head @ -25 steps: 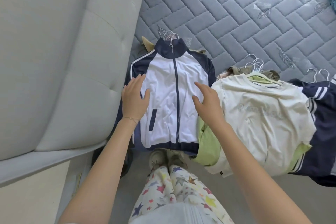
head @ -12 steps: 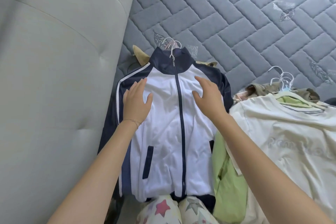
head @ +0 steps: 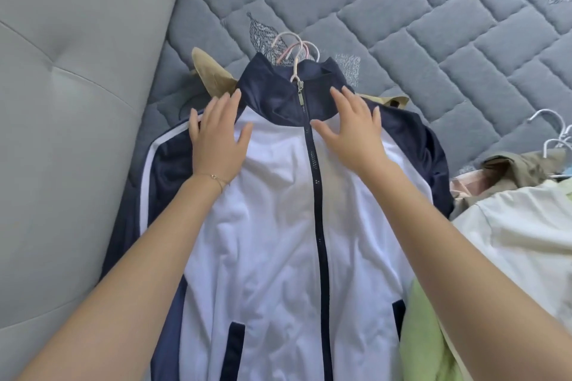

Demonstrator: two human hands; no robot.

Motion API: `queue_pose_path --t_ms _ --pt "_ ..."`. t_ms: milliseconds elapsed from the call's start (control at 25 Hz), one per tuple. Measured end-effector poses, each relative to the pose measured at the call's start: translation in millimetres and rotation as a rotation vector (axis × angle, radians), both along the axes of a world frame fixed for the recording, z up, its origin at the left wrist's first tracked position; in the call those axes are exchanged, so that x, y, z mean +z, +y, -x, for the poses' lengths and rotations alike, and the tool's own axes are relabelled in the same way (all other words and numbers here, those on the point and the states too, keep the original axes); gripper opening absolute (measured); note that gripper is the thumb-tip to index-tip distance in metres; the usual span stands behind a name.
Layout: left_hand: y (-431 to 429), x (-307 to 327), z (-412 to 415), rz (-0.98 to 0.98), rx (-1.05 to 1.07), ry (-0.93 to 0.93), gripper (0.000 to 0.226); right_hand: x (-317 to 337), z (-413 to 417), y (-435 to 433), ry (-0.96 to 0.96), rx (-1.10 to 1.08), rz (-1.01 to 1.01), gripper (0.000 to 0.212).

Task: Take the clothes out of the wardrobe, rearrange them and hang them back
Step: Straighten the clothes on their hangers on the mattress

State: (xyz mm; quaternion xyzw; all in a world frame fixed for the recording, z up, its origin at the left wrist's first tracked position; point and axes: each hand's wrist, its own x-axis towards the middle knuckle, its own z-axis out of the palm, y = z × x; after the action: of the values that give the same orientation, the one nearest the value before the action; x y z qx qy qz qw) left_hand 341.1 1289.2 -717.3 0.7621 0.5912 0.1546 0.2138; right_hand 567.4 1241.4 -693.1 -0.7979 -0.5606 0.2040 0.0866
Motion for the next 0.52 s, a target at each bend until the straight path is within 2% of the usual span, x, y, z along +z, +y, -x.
queue_pose_path --t_ms 160,320,520 --pt "2.8 -9.3 -1.5 -0.169 0.039 0.035 0.048 -14.6 -2.0 4.5 -0.071 -0.007 -0.092 0.076" --pt "11.5 -2.7 -1.5 -0.114 0.032 0.143 0.048 -9.2 -7.6 4.1 -0.135 -0.013 -0.154 0.065" --pt "-2.8 12.4 7.2 -0.116 0.034 0.007 0.039 1.8 -6.6 -11.7 -0.073 0.000 -0.184 0.048"
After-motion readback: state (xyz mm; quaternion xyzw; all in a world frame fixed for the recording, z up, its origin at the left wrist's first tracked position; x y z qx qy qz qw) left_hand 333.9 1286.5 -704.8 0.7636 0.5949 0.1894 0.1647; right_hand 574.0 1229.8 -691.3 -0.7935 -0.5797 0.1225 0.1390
